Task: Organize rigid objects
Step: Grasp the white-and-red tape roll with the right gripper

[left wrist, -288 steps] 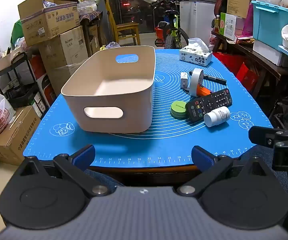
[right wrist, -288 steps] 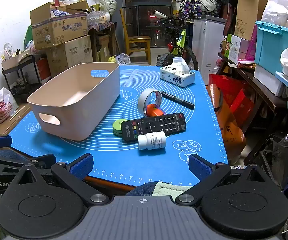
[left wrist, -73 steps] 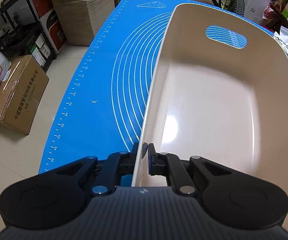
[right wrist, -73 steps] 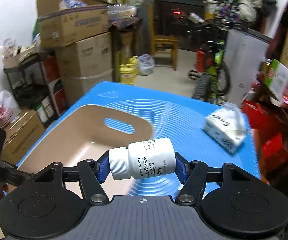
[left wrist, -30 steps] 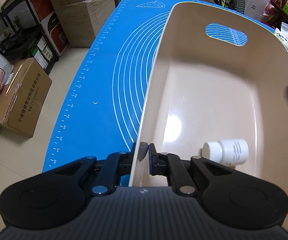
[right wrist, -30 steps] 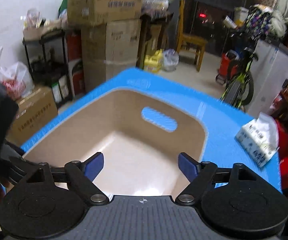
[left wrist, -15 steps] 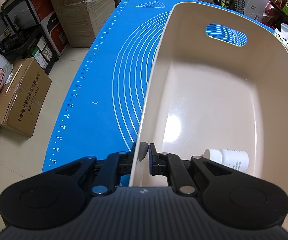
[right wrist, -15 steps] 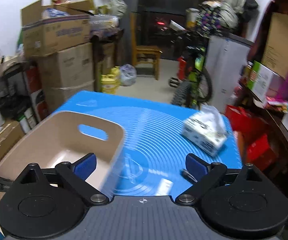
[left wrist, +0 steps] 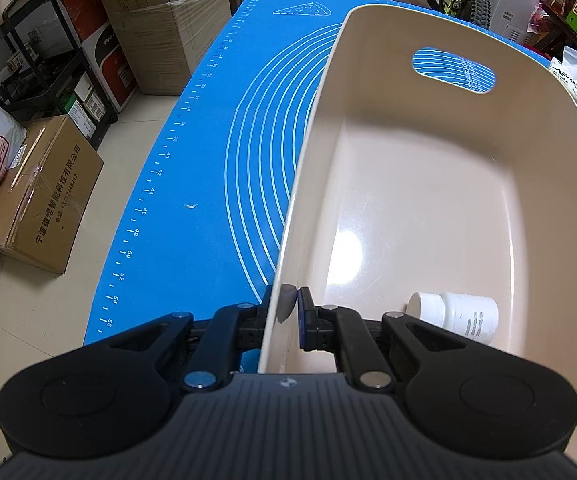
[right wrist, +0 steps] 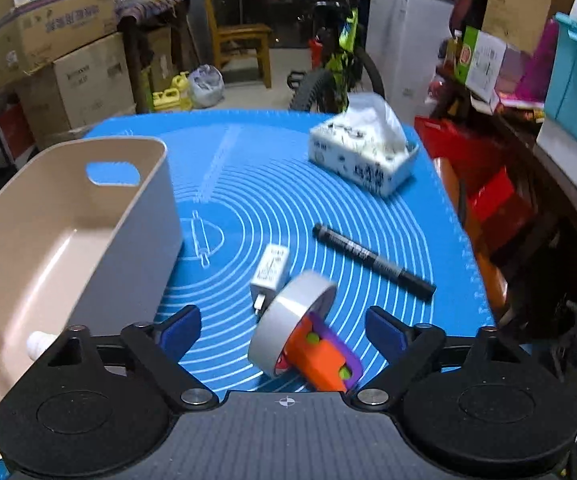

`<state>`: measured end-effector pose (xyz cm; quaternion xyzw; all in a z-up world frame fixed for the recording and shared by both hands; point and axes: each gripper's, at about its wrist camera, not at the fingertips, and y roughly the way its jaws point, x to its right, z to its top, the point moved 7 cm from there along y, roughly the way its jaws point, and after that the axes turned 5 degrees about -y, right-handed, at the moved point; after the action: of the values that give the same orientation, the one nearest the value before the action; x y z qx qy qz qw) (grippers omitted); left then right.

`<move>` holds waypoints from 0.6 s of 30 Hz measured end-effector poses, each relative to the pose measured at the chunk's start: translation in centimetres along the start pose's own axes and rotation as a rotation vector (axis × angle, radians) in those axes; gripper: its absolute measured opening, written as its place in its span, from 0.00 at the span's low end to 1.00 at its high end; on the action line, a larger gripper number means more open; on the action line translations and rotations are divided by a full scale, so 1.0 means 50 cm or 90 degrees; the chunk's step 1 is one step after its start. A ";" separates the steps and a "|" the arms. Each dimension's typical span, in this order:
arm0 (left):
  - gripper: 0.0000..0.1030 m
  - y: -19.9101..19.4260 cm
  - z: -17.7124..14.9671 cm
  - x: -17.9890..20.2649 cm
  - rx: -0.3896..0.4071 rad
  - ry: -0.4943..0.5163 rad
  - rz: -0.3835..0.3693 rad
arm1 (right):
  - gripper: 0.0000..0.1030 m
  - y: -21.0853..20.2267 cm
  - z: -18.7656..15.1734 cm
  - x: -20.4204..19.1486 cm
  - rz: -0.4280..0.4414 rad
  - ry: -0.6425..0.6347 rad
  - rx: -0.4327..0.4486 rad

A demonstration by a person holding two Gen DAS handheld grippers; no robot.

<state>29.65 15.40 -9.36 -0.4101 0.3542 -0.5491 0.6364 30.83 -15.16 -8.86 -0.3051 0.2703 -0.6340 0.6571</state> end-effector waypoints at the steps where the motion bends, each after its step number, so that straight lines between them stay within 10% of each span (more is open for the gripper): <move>1: 0.11 0.000 0.000 0.001 0.000 0.001 0.001 | 0.85 0.008 -0.002 -0.001 0.001 -0.001 -0.001; 12: 0.11 0.001 0.000 0.000 0.000 0.000 0.000 | 0.37 0.066 -0.001 -0.011 -0.027 -0.022 -0.015; 18: 0.11 0.001 0.000 0.000 0.000 0.000 0.001 | 0.33 0.052 -0.002 0.002 -0.005 -0.006 -0.005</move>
<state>29.67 15.42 -9.38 -0.4095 0.3544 -0.5487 0.6369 32.49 -15.23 -10.86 -0.3113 0.2685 -0.6341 0.6549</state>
